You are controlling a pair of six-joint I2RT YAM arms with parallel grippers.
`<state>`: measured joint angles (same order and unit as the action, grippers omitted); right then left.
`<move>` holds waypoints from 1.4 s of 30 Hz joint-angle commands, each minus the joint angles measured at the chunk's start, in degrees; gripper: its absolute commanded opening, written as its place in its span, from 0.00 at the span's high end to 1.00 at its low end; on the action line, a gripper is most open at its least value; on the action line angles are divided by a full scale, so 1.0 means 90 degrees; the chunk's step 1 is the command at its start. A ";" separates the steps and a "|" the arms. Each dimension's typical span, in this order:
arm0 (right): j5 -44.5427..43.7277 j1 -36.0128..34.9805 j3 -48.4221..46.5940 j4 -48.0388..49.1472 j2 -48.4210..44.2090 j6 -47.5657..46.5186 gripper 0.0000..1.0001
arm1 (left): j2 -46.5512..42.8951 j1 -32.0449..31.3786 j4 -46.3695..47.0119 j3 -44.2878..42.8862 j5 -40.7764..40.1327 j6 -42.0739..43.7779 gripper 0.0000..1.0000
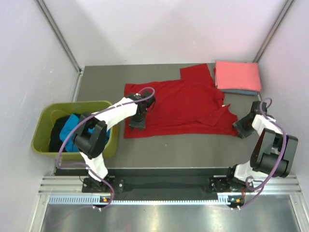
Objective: Fold and stack the t-shirts
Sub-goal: Fold the tshirt
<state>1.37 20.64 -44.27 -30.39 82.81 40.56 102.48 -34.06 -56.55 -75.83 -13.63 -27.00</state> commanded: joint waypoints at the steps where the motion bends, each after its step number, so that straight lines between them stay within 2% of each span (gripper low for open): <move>1: -0.0443 0.0011 0.0007 0.0496 0.0144 0.0191 0.58 | -0.0458 -0.0004 -0.0132 -0.0002 -0.0292 0.0110 0.64; 2: -0.0532 0.0011 0.0007 0.0467 0.0174 0.0152 0.60 | -0.0488 -0.0062 -0.0180 -0.0002 -0.0302 0.0100 0.63; 3: -0.0600 0.0030 0.0017 0.0438 0.0184 0.0104 0.72 | -0.0594 -0.0101 -0.0220 -0.0002 -0.0322 0.0090 0.63; 5: -0.0815 0.0108 -0.0003 0.0370 0.0213 -0.0042 0.87 | -0.0673 -0.0238 -0.0288 0.0018 -0.0468 -0.0016 0.63; 6: -0.0874 0.0128 -0.0022 0.0350 0.0233 -0.0101 0.98 | -0.0731 -0.0277 -0.0395 0.0047 -0.0623 -0.0065 0.63; 7: -0.0894 0.0147 -0.0032 0.0321 0.0223 -0.0160 1.00 | -0.0751 -0.0307 -0.0425 0.0047 -0.0692 -0.0095 0.63; 19: -0.0914 0.0538 0.0036 0.0242 -0.0089 -0.0717 1.00 | -0.0351 -0.0385 0.0228 0.0837 -0.0663 0.0100 0.60; 25: -0.0836 0.0587 0.0075 0.0262 -0.0197 -0.0785 1.00 | -0.0058 -0.0453 0.0551 0.0906 -0.0195 0.0227 0.59; 31: -0.0767 0.0616 0.0065 0.0232 -0.0157 -0.0844 1.00 | 0.0107 -0.0532 0.0600 0.1121 -0.0311 0.0042 0.60; 34: -0.0767 0.0636 0.0085 0.0223 -0.0177 -0.0893 1.00 | 0.0312 -0.0532 0.0512 0.1160 -0.0371 -0.0085 0.66; 35: -0.0777 0.0655 0.0085 0.0213 -0.0187 -0.0912 1.00 | 0.0361 -0.0541 0.0522 0.1180 -0.0322 -0.0085 0.75; 38: -0.0718 0.0733 0.0143 0.0193 -0.0226 -0.0971 1.00 | 0.0381 -0.0541 0.0522 0.1277 -0.0205 -0.0212 0.90; 39: -0.0670 0.0763 0.0173 0.0193 -0.0255 -0.0961 1.00 | 0.0372 -0.0532 0.0512 0.1297 -0.0166 -0.0251 1.00; 42: -0.0591 0.0860 0.0280 0.0086 -0.0304 -0.1020 1.00 | 0.0235 -0.0561 0.0327 0.1394 -0.0156 -0.0563 1.00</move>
<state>-2.31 26.74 -42.78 -28.36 82.13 32.99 104.62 -39.11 -52.03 -65.76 -15.49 -29.02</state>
